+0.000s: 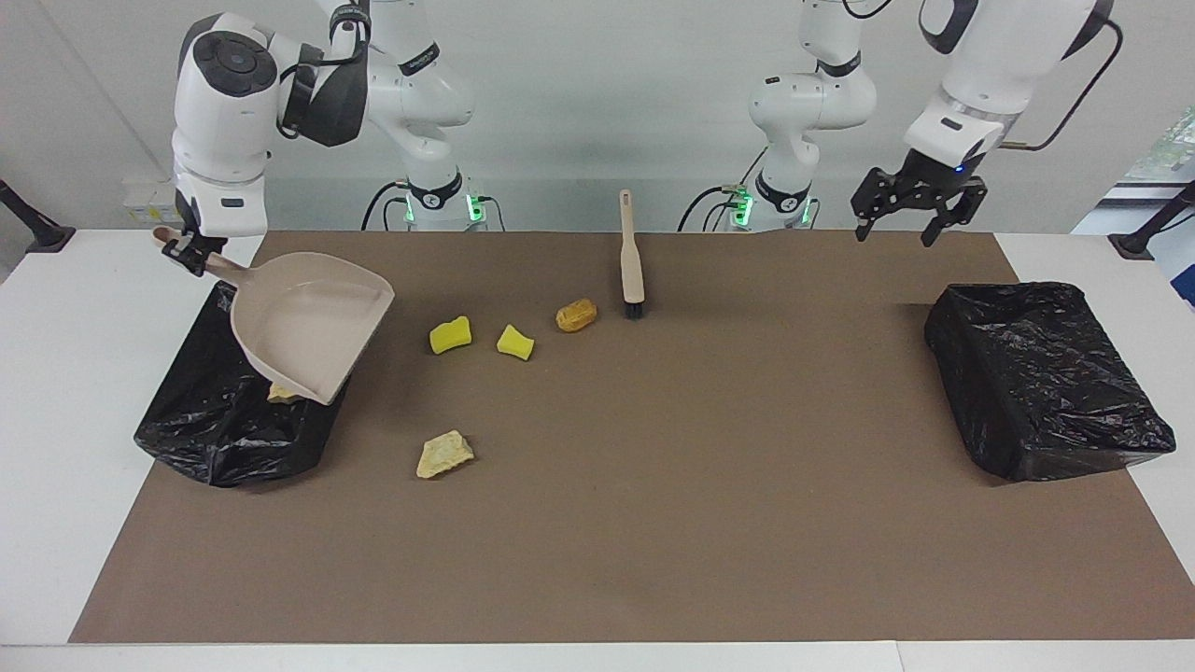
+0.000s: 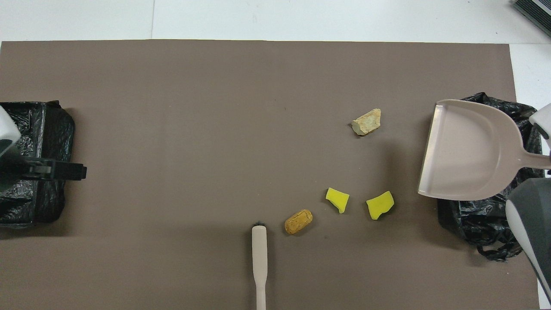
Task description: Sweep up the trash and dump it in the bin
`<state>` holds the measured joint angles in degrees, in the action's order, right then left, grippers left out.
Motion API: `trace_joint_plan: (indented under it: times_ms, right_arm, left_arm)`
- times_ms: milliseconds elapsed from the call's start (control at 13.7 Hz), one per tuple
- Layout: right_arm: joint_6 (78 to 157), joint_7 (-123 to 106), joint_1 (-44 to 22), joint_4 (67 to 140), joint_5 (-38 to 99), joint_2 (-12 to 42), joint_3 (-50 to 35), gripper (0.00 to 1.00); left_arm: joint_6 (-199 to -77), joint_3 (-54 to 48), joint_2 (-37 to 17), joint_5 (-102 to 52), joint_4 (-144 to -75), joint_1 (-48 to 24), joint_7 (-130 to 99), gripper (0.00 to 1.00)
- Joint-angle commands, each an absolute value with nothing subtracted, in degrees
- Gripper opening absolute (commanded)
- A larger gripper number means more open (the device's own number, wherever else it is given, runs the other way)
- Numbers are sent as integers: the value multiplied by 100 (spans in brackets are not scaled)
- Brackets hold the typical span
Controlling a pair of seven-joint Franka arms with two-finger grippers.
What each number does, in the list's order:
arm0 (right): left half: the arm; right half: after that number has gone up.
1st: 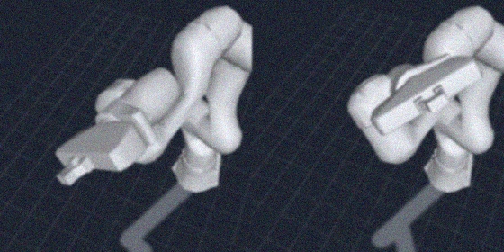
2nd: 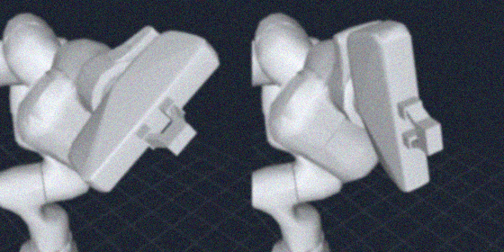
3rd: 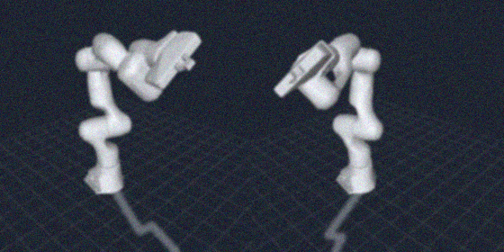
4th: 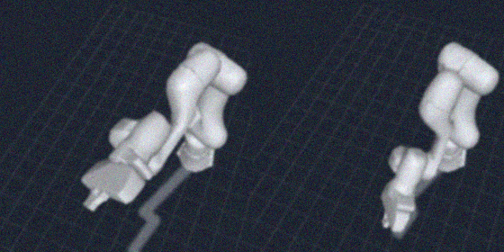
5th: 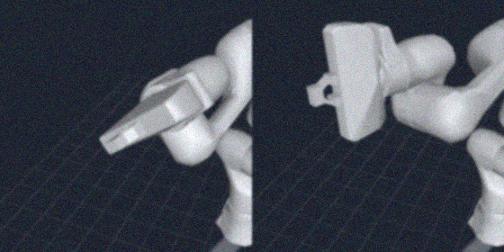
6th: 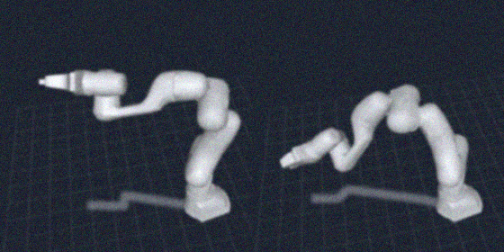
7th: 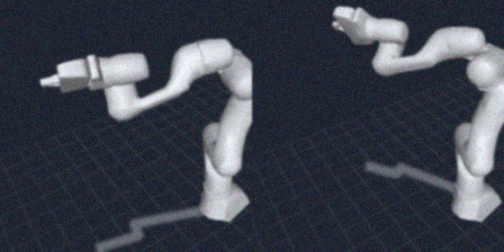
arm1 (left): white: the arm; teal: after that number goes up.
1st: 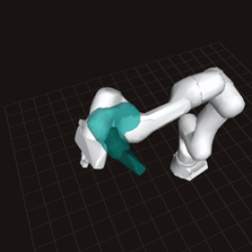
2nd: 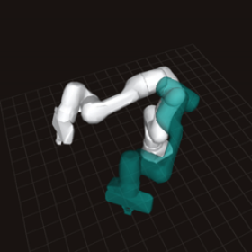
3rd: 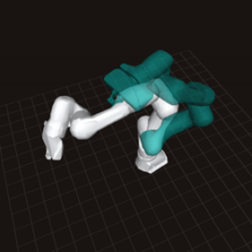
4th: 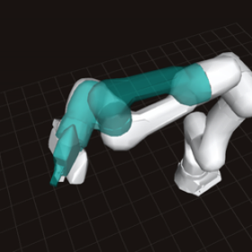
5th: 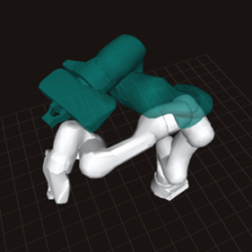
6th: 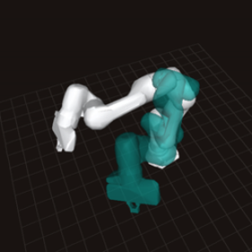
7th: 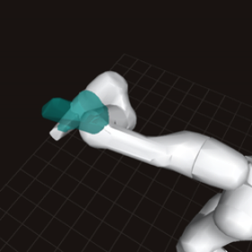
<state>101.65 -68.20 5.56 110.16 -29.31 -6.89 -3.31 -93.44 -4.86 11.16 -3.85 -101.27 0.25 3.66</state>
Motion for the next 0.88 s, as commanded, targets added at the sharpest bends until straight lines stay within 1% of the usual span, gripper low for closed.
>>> trace_joint_plan:
  times_ms: [0, 146, 292, 438, 584, 730, 803]
  right_arm:
    - [10028, -6304, 291, 10916, -2340, -668, -334, 0]
    - [10063, -5865, -25, 10925, -1944, -650, -334, 0]
    - [10072, -4857, -481, 10934, -1680, -537, -334, 0]
    - [10081, -3671, -921, 10934, -1373, -361, -334, 0]
    - [10090, -2537, -1273, 10916, -1100, -177, -334, 0]
    - [10090, -1316, -1406, 10907, -565, -36, -334, 0]
    - [10116, -648, -1615, 10907, -458, 43, -334, 0]
  left_arm:
    - [-8589, -580, 423, -220, -8985, 79, 448, 100]
    - [-8324, -580, 142, -98, -8501, 114, 457, 100]
    - [-8139, -563, -35, -70, -8236, 141, 457, 100]
    - [-8174, -536, -131, -70, -8165, 141, 466, 100]
    - [-8147, -554, -88, -35, -8165, 132, 466, 100]
    - [-8148, -554, -79, -44, -8174, 141, 466, 100]
    - [-8130, -554, -70, -35, -8174, 167, 466, 100]
